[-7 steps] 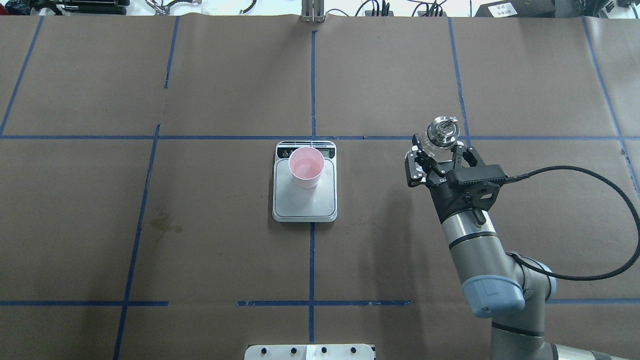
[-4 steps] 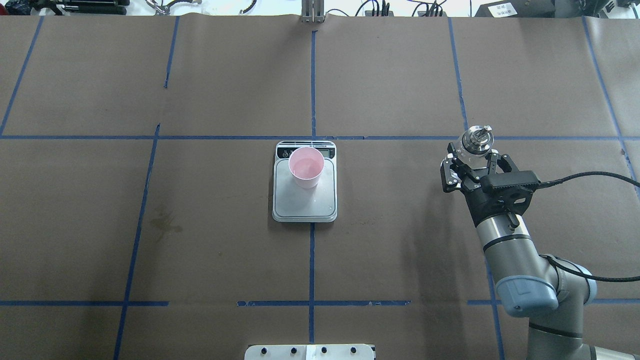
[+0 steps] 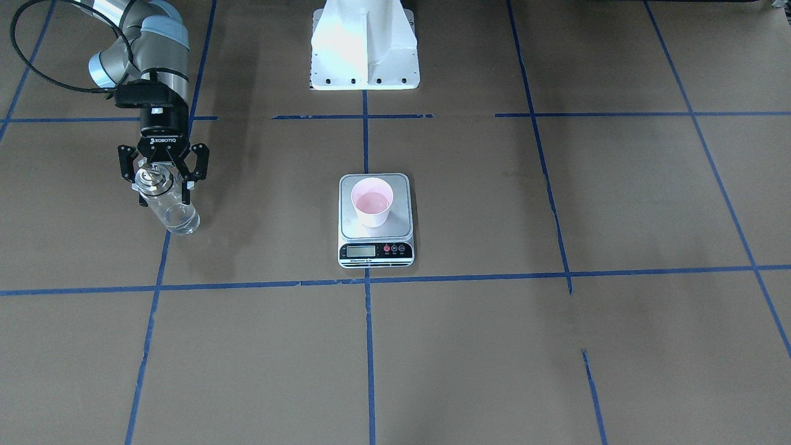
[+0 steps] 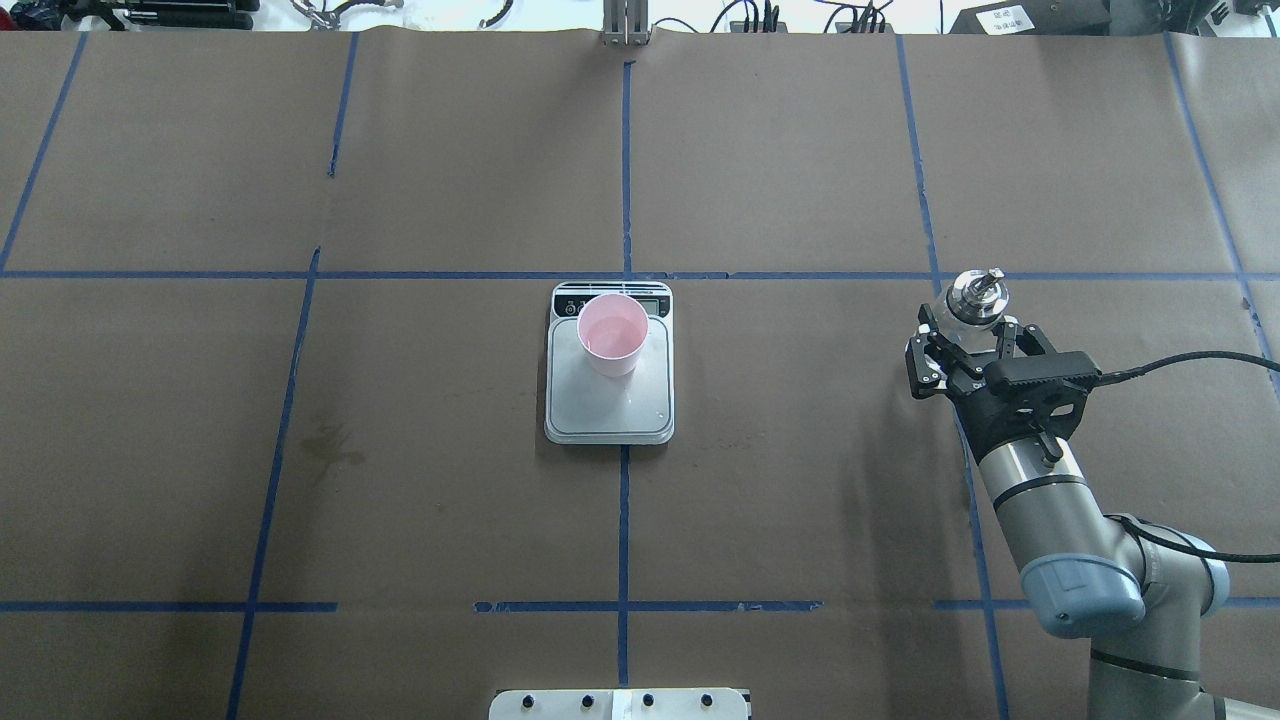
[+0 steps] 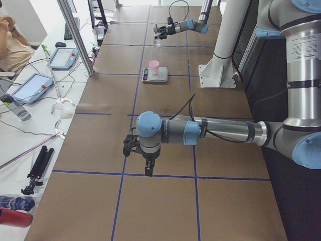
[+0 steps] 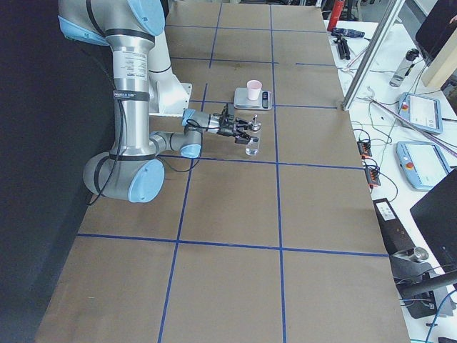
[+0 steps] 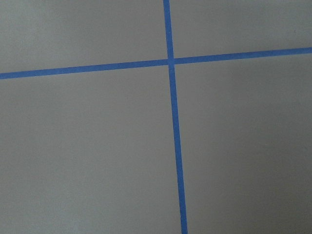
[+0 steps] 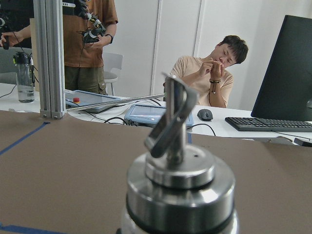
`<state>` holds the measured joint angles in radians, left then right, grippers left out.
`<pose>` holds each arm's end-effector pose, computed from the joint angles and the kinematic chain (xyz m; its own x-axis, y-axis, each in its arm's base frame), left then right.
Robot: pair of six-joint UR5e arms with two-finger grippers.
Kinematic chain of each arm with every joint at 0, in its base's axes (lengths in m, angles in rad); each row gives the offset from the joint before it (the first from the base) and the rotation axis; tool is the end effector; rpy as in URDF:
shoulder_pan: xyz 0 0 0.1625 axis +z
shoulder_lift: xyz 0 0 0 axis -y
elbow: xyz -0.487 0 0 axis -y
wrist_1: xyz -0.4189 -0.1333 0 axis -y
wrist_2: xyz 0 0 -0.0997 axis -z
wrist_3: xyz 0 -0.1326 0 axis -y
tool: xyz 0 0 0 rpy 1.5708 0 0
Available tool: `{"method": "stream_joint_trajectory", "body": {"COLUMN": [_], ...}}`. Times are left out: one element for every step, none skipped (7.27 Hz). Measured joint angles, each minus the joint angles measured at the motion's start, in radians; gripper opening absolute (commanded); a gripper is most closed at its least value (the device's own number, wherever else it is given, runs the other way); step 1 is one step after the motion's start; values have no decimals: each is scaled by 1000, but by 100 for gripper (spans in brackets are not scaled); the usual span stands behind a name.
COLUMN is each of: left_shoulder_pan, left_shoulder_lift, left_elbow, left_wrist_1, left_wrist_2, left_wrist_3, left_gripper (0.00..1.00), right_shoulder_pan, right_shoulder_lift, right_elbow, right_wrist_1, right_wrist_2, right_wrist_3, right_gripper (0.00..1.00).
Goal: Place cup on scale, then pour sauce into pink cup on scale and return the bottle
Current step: 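Lower the bottle onto the table with the right gripper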
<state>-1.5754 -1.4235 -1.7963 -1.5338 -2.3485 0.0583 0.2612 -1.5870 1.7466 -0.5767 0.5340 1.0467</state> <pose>-0.0423 -0.4495 0.7018 0.7117 0.0838 -0.6975 -0.0369 0.9959 0.0820 -0.4267 -0.3702 0.5191 0.7851 -0.0538 0.6170 -0.5762 0.3021 0.7594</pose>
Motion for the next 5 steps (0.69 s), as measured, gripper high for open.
{"method": "stream_joint_trajectory", "body": {"left_shoulder_pan": [0, 0, 0, 0, 0], "left_shoulder_lift": [-1, -2, -3, -4, -4], "left_elbow": [0, 0, 1, 1, 1], "left_wrist_1": [0, 0, 0, 0, 0], "left_wrist_2": [0, 0, 0, 0, 0], "left_wrist_3": [0, 0, 0, 0, 0], "left_gripper": [100, 100, 100, 100, 100], "right_shoulder_pan": [0, -1, -1, -2, -2], "right_shoulder_lift": [-8, -12, -14, -14, -14], "right_elbow": [-4, -9, -11, -11, -11], "right_wrist_1": [0, 0, 1, 1, 1], "right_wrist_2": [3, 5, 6, 6, 7], "right_wrist_3": [1, 2, 16, 42, 62], "right_gripper": [30, 30, 30, 30, 33]}}
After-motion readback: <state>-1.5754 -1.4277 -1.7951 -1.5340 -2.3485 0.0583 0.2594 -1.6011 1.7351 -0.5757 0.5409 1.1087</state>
